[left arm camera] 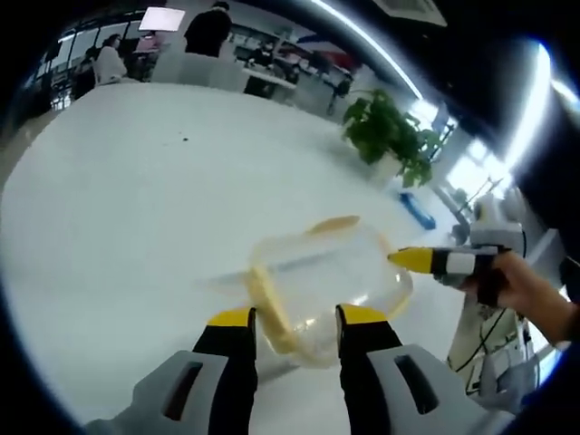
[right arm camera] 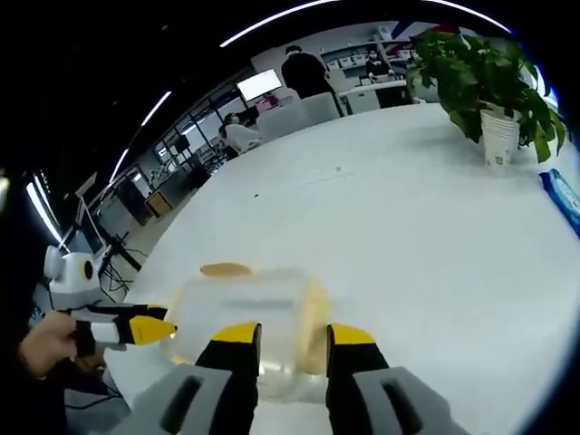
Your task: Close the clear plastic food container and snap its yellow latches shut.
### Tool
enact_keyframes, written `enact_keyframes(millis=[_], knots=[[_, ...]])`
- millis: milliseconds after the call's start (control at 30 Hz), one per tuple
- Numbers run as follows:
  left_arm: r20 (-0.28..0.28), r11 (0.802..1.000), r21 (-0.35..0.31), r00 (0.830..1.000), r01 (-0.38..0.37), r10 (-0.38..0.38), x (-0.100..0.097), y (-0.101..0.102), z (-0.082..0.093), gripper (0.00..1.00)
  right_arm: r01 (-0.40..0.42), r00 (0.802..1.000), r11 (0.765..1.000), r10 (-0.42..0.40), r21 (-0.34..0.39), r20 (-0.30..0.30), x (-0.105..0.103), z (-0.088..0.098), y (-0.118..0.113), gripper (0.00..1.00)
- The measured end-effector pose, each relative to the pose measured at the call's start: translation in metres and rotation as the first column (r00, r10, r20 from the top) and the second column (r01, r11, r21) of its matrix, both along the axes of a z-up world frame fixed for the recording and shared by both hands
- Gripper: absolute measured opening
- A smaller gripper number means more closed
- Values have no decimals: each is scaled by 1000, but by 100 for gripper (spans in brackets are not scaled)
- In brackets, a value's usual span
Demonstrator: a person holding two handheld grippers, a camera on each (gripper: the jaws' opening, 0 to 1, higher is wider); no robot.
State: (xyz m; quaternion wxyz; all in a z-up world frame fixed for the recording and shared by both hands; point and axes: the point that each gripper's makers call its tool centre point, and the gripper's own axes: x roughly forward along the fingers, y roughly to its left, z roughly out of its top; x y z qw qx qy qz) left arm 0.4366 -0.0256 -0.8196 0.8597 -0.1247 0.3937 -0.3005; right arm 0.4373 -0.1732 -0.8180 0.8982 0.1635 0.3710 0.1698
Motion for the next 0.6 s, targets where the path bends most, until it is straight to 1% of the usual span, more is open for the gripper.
enact_keyframes(millis=[333, 433, 600], knots=[[8, 1000, 7, 1000, 16, -16, -1, -1, 0, 31, -33, 999, 999, 33, -8, -26, -1, -1, 2, 25], [15, 999, 6, 999, 31, -31, -1, -1, -1, 31, -33, 998, 999, 34, 18, -52, 0, -2, 2, 24], [0, 998, 0, 998, 67, -67, 0, -1, -1, 30, -48, 997, 999, 48, 6, -62, -1, -2, 2, 24]])
